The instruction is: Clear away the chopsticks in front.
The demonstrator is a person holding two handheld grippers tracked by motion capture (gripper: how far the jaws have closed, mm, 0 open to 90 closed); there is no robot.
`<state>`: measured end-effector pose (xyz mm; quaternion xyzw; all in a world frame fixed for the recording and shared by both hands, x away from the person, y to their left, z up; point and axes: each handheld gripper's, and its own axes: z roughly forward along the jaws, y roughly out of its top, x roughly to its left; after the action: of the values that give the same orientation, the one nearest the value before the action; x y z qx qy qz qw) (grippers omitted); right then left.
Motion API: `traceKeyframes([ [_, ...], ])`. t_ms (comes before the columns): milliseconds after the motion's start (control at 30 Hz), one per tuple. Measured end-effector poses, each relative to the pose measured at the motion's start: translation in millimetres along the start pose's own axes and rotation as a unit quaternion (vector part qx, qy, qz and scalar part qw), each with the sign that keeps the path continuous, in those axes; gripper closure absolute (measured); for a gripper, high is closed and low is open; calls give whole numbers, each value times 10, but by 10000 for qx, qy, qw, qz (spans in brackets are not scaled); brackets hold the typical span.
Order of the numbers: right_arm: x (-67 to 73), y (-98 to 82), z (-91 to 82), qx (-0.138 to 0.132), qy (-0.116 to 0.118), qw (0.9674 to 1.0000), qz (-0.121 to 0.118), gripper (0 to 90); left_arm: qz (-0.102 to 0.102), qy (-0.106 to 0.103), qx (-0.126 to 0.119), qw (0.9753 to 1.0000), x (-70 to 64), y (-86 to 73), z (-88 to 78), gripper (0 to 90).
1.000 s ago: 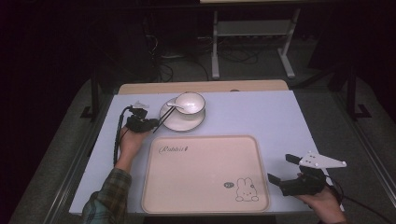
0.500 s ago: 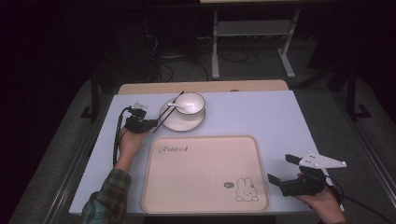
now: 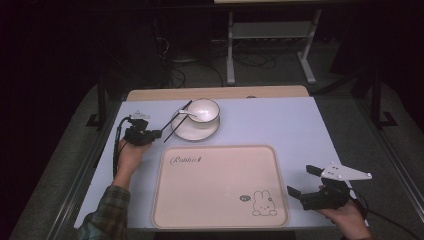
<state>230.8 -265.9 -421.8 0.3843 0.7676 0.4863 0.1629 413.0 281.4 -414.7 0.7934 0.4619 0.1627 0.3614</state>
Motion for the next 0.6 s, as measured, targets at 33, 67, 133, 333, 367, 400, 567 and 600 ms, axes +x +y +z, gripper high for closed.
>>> traceKeyframes([
  [33, 0, 1, 0, -5, 1, 10000, -3, 0, 7, -6, 3, 10000, 3, -14, -29, 854],
  [67, 0, 1, 0, -5, 1, 10000, -3, 0, 7, -6, 3, 10000, 3, -14, -29, 853],
  [133, 2, 1, -2, -6, 1, 10000, -3, 0, 47, -39, -25, 10000, 7, -70, -115, 853],
  [333, 5, 1, 0, -8, 8, 10000, -7, 0, 34, -112, -40, 9999, 9, -175, -273, 853],
  [367, 6, 1, 1, -9, 9, 10000, -10, 0, 8, -142, -61, 9999, 12, -225, -351, 853],
  [400, 7, 1, 1, -10, 10, 10000, -9, 0, 20, -137, -47, 9999, 9, -246, -386, 853],
  [567, 14, 5, 0, -19, 17, 10000, -13, 0, -1, -205, -100, 9997, 19, -336, -521, 853],
  [600, 15, 6, 1, -20, 18, 10000, -17, 0, -18, -209, -110, 9997, 23, -361, -554, 853],
])
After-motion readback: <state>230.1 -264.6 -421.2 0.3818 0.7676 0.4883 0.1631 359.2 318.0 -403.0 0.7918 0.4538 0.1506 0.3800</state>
